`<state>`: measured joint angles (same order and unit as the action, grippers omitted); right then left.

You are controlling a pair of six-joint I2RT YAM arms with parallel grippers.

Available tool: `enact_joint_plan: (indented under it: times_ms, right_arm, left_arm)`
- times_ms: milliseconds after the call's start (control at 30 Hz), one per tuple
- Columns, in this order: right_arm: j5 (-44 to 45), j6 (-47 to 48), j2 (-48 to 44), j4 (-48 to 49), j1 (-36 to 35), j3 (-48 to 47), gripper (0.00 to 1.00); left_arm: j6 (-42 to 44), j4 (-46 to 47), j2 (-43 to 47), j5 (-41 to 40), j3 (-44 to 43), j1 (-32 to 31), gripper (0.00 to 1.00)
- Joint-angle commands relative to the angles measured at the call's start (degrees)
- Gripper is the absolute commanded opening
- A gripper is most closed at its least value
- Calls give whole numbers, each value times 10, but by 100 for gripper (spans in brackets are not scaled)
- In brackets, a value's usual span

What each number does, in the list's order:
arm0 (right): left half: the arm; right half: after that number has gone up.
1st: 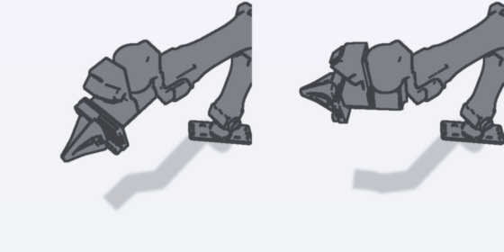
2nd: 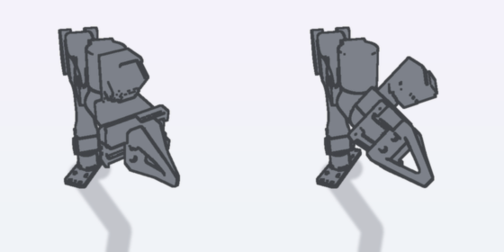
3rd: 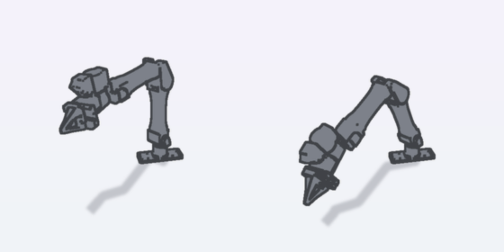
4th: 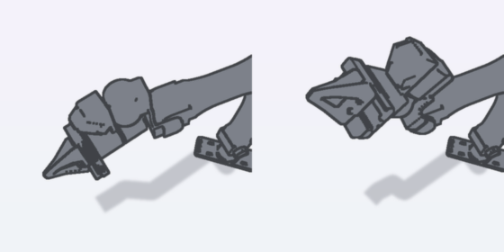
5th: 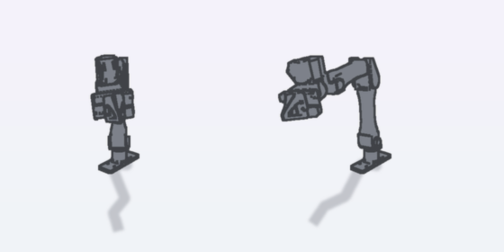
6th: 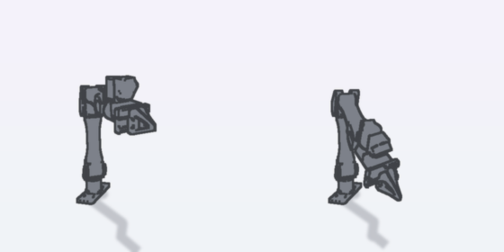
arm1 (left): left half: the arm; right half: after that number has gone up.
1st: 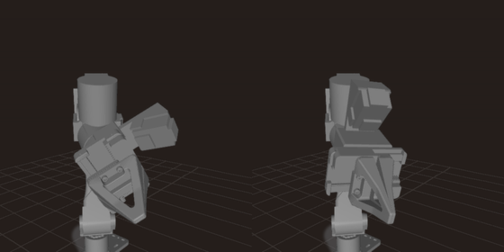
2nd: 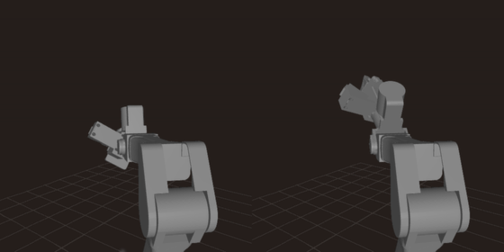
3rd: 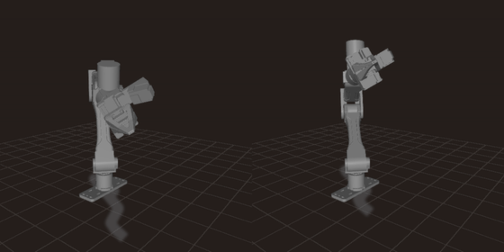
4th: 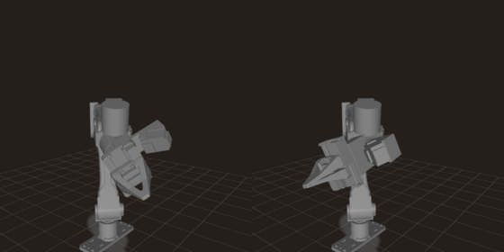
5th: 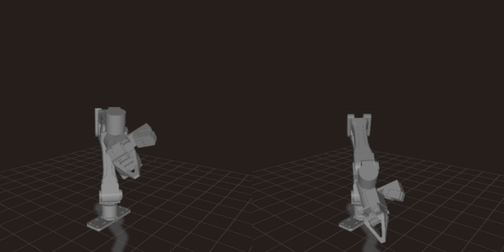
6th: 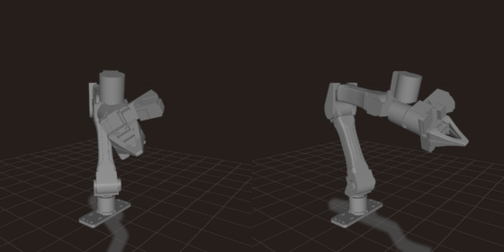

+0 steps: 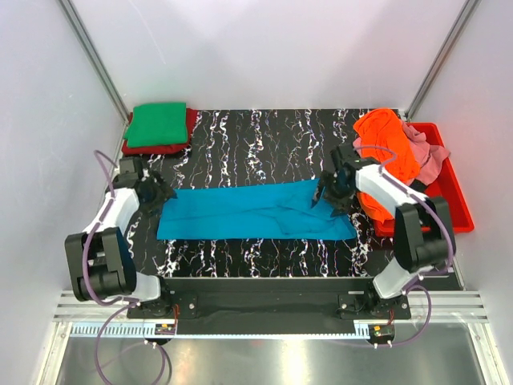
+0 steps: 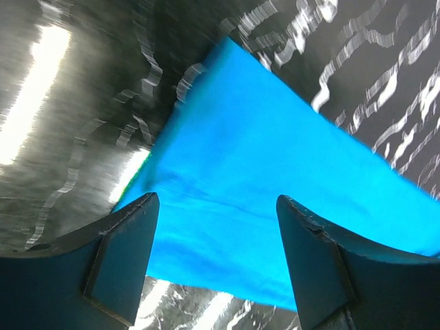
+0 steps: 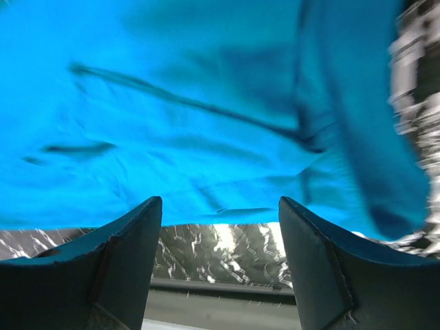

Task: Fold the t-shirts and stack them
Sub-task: Fold the tshirt

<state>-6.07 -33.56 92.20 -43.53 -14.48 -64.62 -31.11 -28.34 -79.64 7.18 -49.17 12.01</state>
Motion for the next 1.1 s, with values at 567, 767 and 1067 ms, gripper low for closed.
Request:
enact_joint_plan:
  times_ms: [567, 767, 1067]
  right_arm:
    - [-46, -14, 530, -144, 0, -596, 72]
    - [-192, -65, 761, -153, 2, -1076, 87]
    - [-187, 15, 563, -63, 9, -892, 99]
  left_arm:
    - [-35, -146, -179, 5, -85, -163, 65]
    - [-230, -132, -98, 132, -38, -417, 67]
    - [-239, -216, -71, 83, -292, -498, 72]
